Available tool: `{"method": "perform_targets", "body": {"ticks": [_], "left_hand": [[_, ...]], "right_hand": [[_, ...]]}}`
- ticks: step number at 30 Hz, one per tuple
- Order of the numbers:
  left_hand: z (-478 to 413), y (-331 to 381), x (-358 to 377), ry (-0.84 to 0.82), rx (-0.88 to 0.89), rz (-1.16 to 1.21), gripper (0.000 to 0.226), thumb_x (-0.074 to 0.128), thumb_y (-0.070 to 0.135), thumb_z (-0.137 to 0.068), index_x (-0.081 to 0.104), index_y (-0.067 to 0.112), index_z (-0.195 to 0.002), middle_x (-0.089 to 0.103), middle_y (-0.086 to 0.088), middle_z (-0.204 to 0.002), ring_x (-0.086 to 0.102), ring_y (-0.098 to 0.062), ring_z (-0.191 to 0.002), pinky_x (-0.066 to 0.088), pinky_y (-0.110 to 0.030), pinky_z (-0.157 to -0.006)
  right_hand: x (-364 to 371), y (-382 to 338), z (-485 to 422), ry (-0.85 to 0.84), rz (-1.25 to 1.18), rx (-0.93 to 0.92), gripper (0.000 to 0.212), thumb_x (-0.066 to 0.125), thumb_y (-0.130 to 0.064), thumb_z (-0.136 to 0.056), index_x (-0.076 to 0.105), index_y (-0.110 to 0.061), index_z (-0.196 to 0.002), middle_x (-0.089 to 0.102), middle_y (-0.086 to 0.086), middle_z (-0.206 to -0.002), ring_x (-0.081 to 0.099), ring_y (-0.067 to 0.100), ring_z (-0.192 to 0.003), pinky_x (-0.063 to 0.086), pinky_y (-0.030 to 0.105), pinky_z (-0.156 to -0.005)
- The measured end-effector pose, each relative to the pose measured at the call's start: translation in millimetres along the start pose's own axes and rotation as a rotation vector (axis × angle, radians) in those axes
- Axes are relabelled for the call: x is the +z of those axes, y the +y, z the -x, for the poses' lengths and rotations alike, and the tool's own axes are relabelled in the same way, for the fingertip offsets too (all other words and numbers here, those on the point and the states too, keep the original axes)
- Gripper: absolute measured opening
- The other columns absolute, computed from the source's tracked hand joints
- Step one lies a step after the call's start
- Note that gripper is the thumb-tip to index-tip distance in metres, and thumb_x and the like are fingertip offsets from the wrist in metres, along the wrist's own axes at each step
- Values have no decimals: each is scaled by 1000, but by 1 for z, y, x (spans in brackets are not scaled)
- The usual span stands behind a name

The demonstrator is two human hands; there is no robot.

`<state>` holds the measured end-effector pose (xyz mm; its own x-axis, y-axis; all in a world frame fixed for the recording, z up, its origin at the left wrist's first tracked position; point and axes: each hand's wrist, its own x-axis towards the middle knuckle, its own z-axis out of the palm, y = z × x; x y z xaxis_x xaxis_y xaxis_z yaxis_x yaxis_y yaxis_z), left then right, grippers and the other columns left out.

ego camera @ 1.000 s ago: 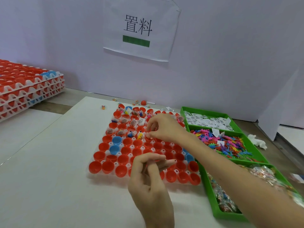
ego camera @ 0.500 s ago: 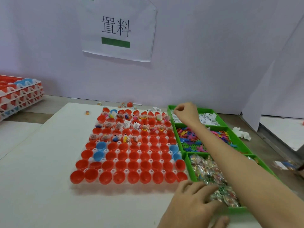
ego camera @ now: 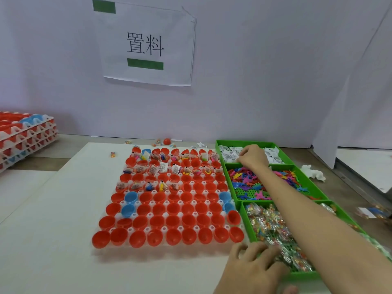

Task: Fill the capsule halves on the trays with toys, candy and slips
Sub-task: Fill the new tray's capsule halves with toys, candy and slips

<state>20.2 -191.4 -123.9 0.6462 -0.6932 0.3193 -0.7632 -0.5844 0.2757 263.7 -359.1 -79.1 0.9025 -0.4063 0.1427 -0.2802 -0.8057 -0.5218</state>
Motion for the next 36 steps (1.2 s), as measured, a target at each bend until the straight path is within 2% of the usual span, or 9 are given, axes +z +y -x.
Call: {"method": "perform_targets", "body": {"ticks": [6, 8, 11, 14, 18, 22, 27, 31, 36], "left_hand": [[-2, -10, -1, 179, 29, -179, 19, 76, 71, -69, 71, 57, -81, 64, 41, -92, 40, 9, -105, 42, -10, -77], [-1, -10, -2, 215, 30, -154, 14, 76, 64, -71, 72, 56, -82, 65, 39, -92, 47, 13, -102, 43, -9, -76], [2, -8, 0, 154, 53, -82, 18, 55, 51, -85, 72, 56, -89, 67, 36, -96, 62, 13, -93, 49, -8, -74], [0, -4, 3, 89, 36, -8, 31, 43, 47, -87, 72, 55, -94, 68, 33, -98, 64, 11, -89, 50, -9, -72], [0, -1, 2, 112, 89, -42, 22, 53, 50, -84, 71, 53, -98, 67, 32, -100, 62, 12, -87, 48, -6, -71], [1, 1, -1, 137, 143, -11, 26, 51, 48, -87, 69, 56, -104, 66, 33, -104, 61, 14, -92, 46, -5, -73], [-2, 0, -8, 263, 254, 15, 32, 50, 48, -93, 68, 44, -119, 64, 25, -119, 59, 9, -102, 50, -9, -84], [4, -10, -15, 675, 169, 266, 37, 68, 27, -88, 64, 28, -126, 60, 17, -128, 60, 1, -111, 54, -19, -91], [7, -21, -29, 983, -4, 384, 39, 75, 26, -79, 73, 11, -115, 67, 7, -121, 63, -5, -115, 52, -17, -93]], "right_hand": [[-6, 9, -2, 23, -147, -83, 22, 72, -25, -90, 68, -18, -70, 74, 7, -84, 60, 12, -68, 48, 30, -71], [-8, 14, -3, 41, -168, -106, 32, 67, -23, -94, 71, -6, -68, 70, 13, -72, 59, 19, -59, 44, 25, -61], [-12, 21, -2, 98, -224, -105, 50, 59, -22, -99, 50, -8, -52, 45, 6, -46, 37, 17, -44, 32, 24, -51], [-19, 27, 0, 144, -290, -83, 48, 55, -23, -101, 59, 6, -63, 52, 25, -59, 41, 21, -51, 33, 27, -55], [-32, 31, 9, 232, -350, -89, 42, 58, -23, -99, 67, 9, -74, 60, 26, -64, 45, 22, -53, 42, 36, -59], [-57, 13, 38, 275, -554, -142, 9, 73, -23, -90, 78, -17, -86, 70, -5, -73, 58, 6, -63, 43, 23, -60], [-84, -3, 105, -14, -848, -315, 6, 78, -24, -83, 75, -23, -78, 72, -1, -73, 65, 7, -66, 56, 19, -64], [-81, 2, 141, -221, -1039, -365, 20, 80, -25, -69, 72, -12, -83, 72, 6, -77, 69, 18, -71, 57, 21, -70], [-82, 10, 152, -413, -1102, -447, 28, 88, -32, -66, 74, -13, -80, 69, 7, -76, 63, 19, -73, 54, 25, -71]]}}
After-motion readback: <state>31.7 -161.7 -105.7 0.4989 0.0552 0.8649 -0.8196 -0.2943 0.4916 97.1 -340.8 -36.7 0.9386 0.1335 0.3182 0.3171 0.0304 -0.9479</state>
